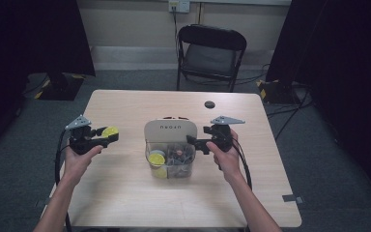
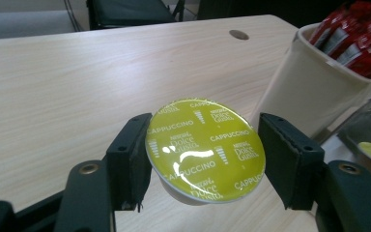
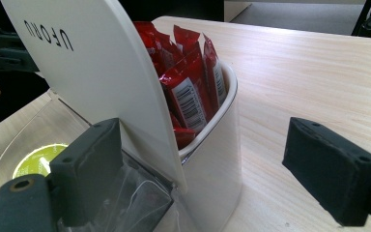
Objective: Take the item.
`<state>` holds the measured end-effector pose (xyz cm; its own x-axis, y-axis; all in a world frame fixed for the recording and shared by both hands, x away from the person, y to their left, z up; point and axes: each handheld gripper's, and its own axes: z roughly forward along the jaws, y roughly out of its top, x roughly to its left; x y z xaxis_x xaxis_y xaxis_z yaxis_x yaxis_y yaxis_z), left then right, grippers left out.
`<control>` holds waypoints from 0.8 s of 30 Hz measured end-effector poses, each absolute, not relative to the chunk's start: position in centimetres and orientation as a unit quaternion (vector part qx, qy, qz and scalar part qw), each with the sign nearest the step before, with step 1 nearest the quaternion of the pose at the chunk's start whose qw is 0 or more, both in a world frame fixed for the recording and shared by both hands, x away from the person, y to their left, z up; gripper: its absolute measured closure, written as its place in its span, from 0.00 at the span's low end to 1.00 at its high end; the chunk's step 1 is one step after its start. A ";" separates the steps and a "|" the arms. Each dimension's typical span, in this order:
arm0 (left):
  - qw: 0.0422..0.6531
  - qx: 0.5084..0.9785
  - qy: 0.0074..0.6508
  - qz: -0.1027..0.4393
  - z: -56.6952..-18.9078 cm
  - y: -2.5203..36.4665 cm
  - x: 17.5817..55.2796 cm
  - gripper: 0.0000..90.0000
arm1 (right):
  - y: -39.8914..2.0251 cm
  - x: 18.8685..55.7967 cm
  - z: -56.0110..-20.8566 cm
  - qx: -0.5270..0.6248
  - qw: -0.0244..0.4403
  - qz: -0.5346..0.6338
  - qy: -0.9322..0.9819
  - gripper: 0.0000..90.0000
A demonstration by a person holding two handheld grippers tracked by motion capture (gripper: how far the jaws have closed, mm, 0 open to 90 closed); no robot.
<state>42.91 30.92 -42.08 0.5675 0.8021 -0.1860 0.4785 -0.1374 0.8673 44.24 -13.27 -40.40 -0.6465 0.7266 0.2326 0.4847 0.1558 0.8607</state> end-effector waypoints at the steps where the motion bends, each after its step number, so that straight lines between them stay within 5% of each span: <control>1: 0.488 0.739 0.435 0.162 -42.3 30.9 43.0 0.44 | -13.2 44.2 -40.4 0.403 0.118 0.509 0.751 0.15; 24: 0.435 0.758 0.466 0.139 -47.2 30.7 44.8 0.44 | -13.2 44.3 -40.5 0.404 0.118 0.509 0.751 0.15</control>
<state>44.82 30.68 -47.22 0.5270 0.8272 -0.1950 0.5858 -0.1874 0.7885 44.25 -13.17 -40.46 -0.6457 0.7270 0.2338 0.4870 0.1561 0.8594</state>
